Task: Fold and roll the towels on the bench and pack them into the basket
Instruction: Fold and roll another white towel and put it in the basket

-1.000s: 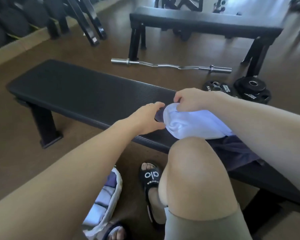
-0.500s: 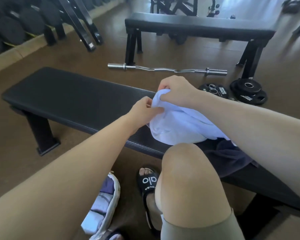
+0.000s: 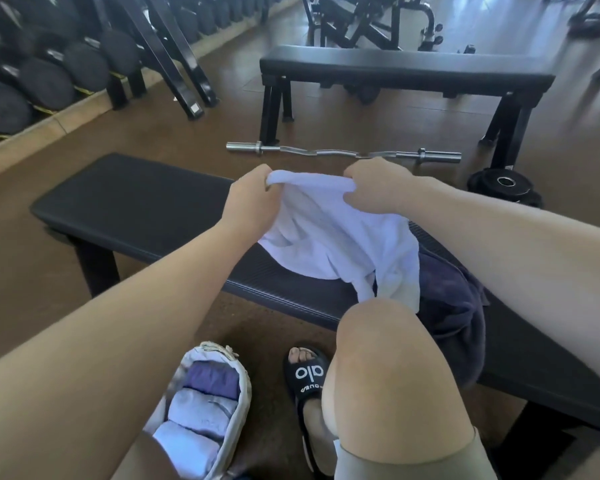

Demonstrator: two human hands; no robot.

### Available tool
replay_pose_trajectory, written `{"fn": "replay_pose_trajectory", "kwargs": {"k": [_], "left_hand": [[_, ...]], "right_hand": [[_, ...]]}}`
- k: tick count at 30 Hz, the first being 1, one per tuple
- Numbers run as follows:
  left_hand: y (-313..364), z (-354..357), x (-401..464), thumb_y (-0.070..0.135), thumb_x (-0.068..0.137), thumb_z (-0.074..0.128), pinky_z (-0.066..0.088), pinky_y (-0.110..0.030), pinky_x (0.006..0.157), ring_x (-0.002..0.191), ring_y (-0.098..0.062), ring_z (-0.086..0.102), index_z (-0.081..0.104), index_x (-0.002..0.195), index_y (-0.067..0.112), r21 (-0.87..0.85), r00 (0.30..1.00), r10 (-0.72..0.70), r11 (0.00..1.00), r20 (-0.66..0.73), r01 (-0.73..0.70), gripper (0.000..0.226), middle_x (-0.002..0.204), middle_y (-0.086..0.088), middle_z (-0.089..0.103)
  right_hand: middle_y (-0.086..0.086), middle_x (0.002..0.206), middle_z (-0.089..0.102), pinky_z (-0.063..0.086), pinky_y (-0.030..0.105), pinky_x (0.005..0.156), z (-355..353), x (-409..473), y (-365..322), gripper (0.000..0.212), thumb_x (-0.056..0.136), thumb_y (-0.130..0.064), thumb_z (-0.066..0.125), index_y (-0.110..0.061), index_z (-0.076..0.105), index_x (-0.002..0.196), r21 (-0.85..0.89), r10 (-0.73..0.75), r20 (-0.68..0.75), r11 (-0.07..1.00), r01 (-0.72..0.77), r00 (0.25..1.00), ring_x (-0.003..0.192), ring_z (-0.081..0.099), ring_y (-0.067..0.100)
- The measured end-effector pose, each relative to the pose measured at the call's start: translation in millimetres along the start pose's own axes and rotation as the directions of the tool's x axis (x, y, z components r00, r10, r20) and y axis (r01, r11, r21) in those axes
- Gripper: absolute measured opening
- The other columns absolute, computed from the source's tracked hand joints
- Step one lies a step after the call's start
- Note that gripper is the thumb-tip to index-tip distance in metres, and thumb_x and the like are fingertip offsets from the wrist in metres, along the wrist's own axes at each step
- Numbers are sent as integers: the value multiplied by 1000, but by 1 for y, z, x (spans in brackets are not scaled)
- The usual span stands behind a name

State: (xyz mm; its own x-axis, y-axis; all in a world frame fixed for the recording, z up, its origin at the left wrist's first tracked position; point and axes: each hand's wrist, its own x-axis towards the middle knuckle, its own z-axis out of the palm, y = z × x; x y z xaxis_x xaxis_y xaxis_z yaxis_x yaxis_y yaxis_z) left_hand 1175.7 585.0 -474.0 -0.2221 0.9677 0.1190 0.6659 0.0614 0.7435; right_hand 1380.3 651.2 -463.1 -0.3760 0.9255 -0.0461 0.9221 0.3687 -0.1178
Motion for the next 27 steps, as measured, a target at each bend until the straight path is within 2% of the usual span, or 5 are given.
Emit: {"fn": "replay_pose_trajectory", "kwargs": {"k": [7, 11, 15, 21, 27], "left_hand": [[17, -7, -6, 32, 97, 57, 38, -28, 61, 66, -17, 47, 45, 70, 16, 25, 991, 19, 999, 129, -22, 33, 70, 2, 51], [19, -6, -10, 30, 91, 67, 56, -39, 74, 95, -23, 65, 65, 107, 19, -43, 925, -88, 993, 370, 112, 19, 104, -1, 69], [20, -10, -10, 23, 93, 52, 46, -34, 71, 86, -29, 60, 65, 95, 17, -189, 949, -98, 969, 301, 160, 14, 92, -4, 68], [32, -47, 7, 40, 96, 58, 61, -40, 71, 92, -26, 74, 66, 123, 20, -738, 920, -320, 560, 226, 376, 34, 107, -6, 76], [20, -94, 10, 34, 92, 63, 50, -32, 75, 86, -24, 65, 70, 108, 11, -349, 969, -239, 914, -55, 206, 29, 97, -3, 70]], "right_hand": [[4, 74, 54, 36, 30, 60, -46, -8, -19, 16, 73, -17, 44, -8, 56, 73, 578, 256, -353, 816, -5, 900, 74, 49, 27], [-5, 61, 30, 22, 29, 52, -71, -9, -36, 26, 79, -11, 43, -21, 27, 61, 766, 350, -402, 634, 102, 846, 58, 29, 15], [-7, 65, 37, 25, 15, 42, -92, -7, -37, 26, 85, -9, 44, -21, 33, 64, 848, 483, -404, 516, 121, 777, 57, 33, 10], [-8, 66, 33, 23, 25, 51, -83, -10, -43, 22, 75, -11, 43, -22, 27, 65, 851, 486, -409, 508, 131, 773, 61, 28, 14], [-6, 65, 35, 25, 29, 52, -85, -9, -44, 18, 74, -15, 43, -21, 30, 64, 802, 473, -420, 592, 74, 774, 59, 29, 14]]}}
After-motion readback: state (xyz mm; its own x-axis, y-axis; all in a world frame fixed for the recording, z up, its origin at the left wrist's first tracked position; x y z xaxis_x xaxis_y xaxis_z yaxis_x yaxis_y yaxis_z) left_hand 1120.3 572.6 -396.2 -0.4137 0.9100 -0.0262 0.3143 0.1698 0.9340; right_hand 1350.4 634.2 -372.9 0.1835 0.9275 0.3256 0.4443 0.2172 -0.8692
